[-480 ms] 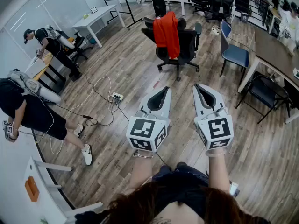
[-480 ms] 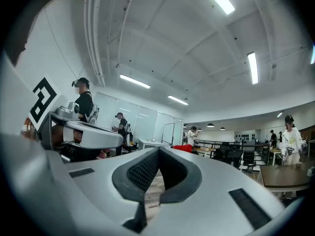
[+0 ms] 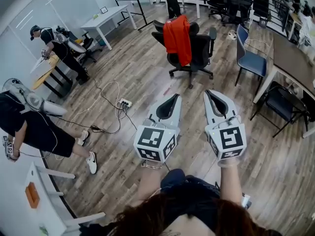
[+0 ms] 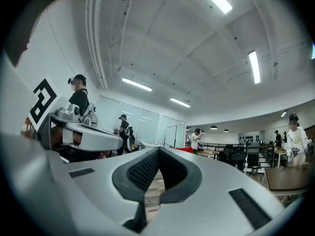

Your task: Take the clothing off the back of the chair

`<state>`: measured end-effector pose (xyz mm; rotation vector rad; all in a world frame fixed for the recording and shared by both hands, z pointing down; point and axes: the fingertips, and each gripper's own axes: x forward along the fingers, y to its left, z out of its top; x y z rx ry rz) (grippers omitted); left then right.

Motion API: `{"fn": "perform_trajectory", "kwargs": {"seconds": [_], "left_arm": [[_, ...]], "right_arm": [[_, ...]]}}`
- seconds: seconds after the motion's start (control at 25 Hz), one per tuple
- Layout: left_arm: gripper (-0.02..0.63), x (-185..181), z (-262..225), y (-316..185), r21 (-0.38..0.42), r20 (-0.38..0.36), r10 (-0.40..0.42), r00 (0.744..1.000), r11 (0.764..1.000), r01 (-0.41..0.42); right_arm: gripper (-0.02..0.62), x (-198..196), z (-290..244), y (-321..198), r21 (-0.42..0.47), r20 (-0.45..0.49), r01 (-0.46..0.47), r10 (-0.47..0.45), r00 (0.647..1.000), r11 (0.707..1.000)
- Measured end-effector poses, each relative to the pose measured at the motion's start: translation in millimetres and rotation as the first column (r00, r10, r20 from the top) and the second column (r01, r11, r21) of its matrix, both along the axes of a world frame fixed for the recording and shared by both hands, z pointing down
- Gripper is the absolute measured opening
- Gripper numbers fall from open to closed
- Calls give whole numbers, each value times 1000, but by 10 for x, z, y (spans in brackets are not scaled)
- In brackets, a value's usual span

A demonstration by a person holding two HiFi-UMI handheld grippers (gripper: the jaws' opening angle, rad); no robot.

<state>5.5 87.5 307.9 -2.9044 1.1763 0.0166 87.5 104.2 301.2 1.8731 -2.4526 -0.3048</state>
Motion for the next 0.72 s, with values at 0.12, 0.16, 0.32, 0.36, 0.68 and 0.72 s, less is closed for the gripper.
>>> {"fn": "perform_trajectory", "kwargs": {"seconds": [0.12,0.16,0.32,0.36,0.68,0.72], "left_arm": [[20,22,31,-86,-5,9,-3,1000,1000,3],[20,29,35,-117,-6,9,-2,1000,1000,3],[20,55,62,-261,-11,11,0,1000,1000,0],[20,58,70,-309,-11,13,0,1000,1000,0],[20,26,95,-884,-11,1,10,1000,1000,-10],[20,22,95,-961,-11,0,11,1000,1000,-11]], "right_arm": [[-5,40,49,-103,-5,2,-1,1,1000,1000],[-5,54,63,-141,-8,5,-1,1,1000,1000],[-5,100,114,-316,-15,21,9,-8,1000,1000],[-5,106,127,-367,-16,26,10,-10,1000,1000],[-5,40,191,-944,-23,33,17,-16,999,1000],[-5,38,191,-1016,-24,35,16,-15,999,1000]]}}
